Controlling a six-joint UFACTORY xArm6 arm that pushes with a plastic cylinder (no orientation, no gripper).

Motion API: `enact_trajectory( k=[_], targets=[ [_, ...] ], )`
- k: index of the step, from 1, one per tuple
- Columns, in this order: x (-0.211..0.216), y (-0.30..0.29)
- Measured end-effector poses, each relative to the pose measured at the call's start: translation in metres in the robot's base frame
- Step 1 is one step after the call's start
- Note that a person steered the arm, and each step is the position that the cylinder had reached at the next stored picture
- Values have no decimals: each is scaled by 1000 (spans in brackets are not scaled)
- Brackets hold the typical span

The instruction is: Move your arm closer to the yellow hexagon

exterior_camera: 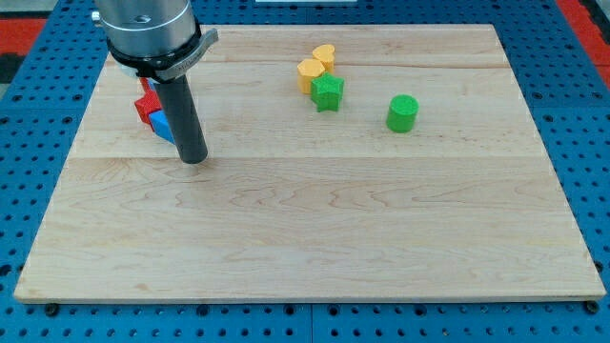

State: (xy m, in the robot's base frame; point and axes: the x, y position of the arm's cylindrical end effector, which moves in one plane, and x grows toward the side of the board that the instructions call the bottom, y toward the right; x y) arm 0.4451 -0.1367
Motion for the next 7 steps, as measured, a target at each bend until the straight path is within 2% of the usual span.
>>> enact_trajectory(
  k=[2,5,7],
  targets=[
    [-5,34],
    [-112,35],
    [-154,77]
  ],
)
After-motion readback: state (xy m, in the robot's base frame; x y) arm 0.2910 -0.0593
